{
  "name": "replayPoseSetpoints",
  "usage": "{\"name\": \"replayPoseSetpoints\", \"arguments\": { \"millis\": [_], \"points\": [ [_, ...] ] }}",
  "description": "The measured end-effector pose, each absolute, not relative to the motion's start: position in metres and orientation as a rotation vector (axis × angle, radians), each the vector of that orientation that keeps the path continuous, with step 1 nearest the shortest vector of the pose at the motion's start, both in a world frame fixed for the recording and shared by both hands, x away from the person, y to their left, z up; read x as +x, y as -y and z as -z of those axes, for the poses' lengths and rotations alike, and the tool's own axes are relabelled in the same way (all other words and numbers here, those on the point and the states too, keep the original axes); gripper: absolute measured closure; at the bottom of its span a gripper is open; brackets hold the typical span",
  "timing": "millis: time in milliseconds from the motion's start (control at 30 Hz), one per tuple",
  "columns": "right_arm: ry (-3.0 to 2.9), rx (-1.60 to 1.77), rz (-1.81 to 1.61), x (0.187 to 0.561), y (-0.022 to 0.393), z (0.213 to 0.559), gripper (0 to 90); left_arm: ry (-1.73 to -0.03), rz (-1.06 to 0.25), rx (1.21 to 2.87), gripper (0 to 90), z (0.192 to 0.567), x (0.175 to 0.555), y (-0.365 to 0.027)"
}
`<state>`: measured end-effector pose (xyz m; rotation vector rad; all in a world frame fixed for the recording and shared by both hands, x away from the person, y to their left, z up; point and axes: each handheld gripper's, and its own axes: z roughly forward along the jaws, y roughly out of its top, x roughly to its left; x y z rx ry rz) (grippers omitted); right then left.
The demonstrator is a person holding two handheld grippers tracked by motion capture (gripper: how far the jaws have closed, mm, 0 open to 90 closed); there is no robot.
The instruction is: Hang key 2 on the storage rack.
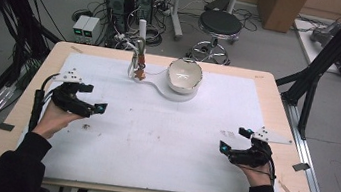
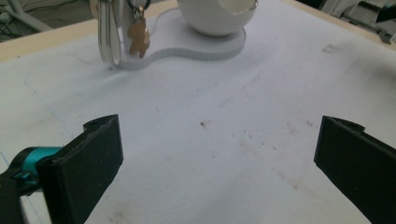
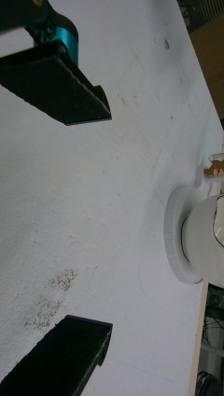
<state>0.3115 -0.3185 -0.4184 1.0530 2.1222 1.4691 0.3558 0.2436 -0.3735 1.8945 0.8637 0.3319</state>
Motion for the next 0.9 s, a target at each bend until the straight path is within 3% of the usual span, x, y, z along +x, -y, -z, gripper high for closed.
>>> {"name": "replayPoseSetpoints", "arguments": {
  "millis": [900],
  "points": [
    [-2.191, 0.992, -1.415, 0.306, 0.314, 0.423, 0.6, -0.842, -0.395, 1.960, 1.7, 0.413, 0.300, -0.265]
  ]
}}
